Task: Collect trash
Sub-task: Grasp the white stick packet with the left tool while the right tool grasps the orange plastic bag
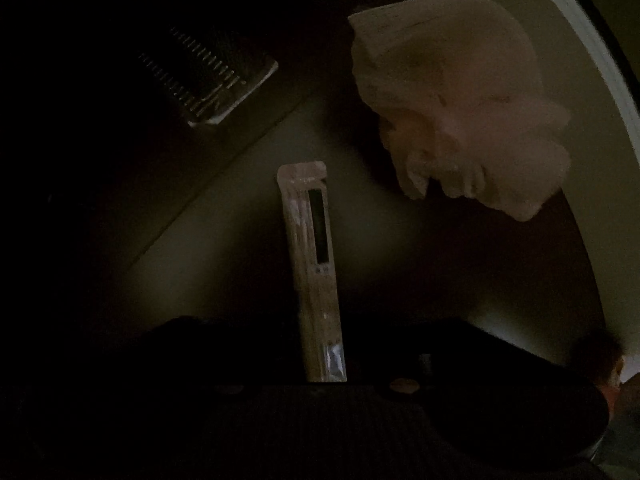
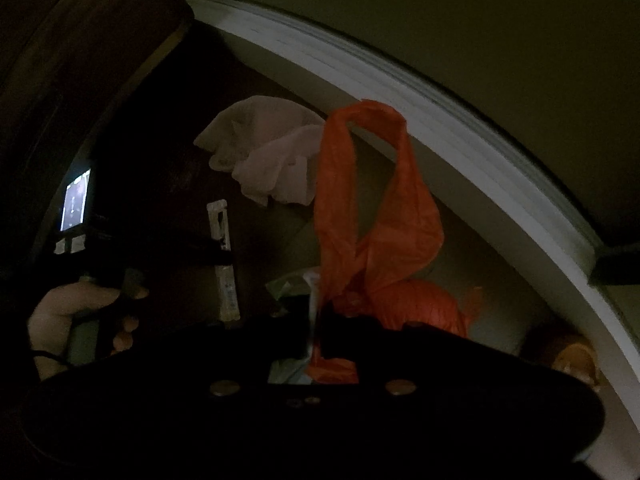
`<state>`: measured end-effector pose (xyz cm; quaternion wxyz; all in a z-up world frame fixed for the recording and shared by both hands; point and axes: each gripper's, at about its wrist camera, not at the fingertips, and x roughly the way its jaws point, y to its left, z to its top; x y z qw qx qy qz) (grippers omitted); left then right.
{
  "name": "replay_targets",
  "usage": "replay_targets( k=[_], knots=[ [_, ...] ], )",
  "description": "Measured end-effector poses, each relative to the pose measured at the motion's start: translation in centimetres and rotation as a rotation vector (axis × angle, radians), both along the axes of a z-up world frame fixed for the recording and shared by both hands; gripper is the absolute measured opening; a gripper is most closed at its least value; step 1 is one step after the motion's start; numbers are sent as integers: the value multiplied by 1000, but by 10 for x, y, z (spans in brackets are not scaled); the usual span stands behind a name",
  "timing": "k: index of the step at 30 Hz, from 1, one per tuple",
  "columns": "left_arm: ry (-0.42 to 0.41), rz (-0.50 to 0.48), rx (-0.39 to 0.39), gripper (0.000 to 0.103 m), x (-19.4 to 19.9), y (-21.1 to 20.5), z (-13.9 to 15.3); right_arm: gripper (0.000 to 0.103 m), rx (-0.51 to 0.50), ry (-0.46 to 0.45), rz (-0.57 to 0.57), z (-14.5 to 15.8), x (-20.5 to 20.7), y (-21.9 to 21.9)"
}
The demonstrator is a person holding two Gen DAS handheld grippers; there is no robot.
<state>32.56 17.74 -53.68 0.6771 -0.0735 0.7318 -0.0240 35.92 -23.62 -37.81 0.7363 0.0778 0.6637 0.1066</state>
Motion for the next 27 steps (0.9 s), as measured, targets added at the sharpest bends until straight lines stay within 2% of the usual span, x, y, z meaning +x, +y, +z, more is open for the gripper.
replay_targets(
  k=[1, 2, 12, 18, 20, 23, 27],
  knots=[
    [-9, 3, 4, 59, 2, -1, -2, 4, -1, 2, -3, -2, 0, -1],
    [-26, 5, 17, 65, 4, -2, -3, 4, -2, 4, -3, -3, 0, -1],
    [-33, -27, 81, 64, 10, -23, -15, 4, 14, 7, -12, -8, 3, -1],
    [-47, 20, 89, 56, 5, -25, -17, 4, 19, 3, -13, -4, 3, -2],
    [-63, 9, 100, 39, 2, -20, -13, 4, 22, 0, -15, -2, 4, -4],
    [-75, -13, 110, 21, -1, -22, -7, 4, 20, -2, -13, 0, 3, -4],
    [-83, -38, 112, 18, 0, -25, -7, 4, 17, -4, -12, 1, 2, -4]
  ],
)
